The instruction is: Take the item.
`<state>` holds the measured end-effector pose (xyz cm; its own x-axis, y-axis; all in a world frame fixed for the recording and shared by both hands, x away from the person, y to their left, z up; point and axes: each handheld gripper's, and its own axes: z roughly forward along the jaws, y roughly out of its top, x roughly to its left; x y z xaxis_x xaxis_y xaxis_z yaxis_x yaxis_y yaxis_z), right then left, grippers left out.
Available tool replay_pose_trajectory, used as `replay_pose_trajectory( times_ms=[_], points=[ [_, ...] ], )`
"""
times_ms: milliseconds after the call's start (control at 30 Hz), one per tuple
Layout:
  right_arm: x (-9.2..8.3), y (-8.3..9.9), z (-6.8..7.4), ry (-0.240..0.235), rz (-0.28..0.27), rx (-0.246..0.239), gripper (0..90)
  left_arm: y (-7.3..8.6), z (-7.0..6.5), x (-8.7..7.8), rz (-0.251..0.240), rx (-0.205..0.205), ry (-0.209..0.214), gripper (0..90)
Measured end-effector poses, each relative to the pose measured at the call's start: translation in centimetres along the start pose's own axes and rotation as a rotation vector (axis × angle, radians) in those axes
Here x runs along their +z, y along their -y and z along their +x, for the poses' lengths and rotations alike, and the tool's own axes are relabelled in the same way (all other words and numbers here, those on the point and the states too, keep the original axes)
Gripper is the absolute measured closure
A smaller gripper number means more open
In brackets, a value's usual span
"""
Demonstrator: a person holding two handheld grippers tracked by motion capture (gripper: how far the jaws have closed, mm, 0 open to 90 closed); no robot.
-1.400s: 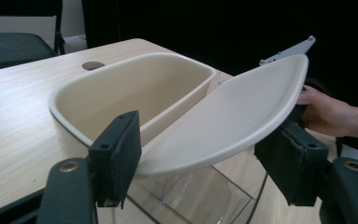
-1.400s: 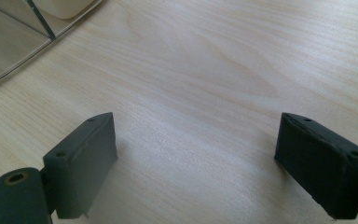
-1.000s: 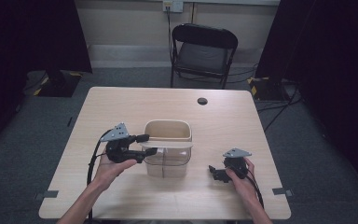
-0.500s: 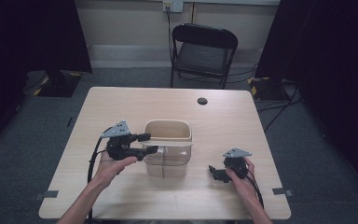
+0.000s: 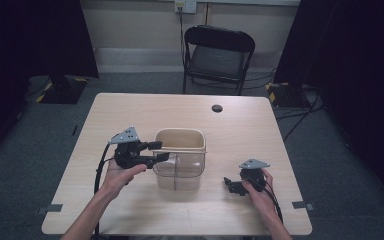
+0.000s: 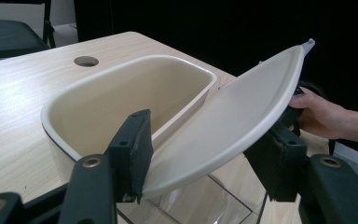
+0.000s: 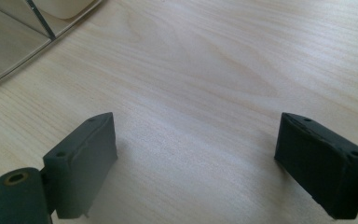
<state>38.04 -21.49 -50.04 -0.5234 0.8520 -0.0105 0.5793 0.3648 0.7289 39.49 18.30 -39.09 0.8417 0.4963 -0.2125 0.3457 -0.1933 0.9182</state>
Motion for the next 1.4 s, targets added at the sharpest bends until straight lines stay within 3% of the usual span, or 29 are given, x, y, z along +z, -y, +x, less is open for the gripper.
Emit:
replay_pose_trajectory(
  times_ms=[500,1400],
  points=[
    [0.0,0.0,-0.01,-0.001,-0.001,-0.002,11.8,-0.72,0.41,0.33,0.024,-0.003,-0.004,45.8],
    [0.0,0.0,-0.02,-0.001,-0.001,-0.003,11.8,-0.66,0.77,0.59,0.016,-0.027,0.002,47.2]
  ],
)
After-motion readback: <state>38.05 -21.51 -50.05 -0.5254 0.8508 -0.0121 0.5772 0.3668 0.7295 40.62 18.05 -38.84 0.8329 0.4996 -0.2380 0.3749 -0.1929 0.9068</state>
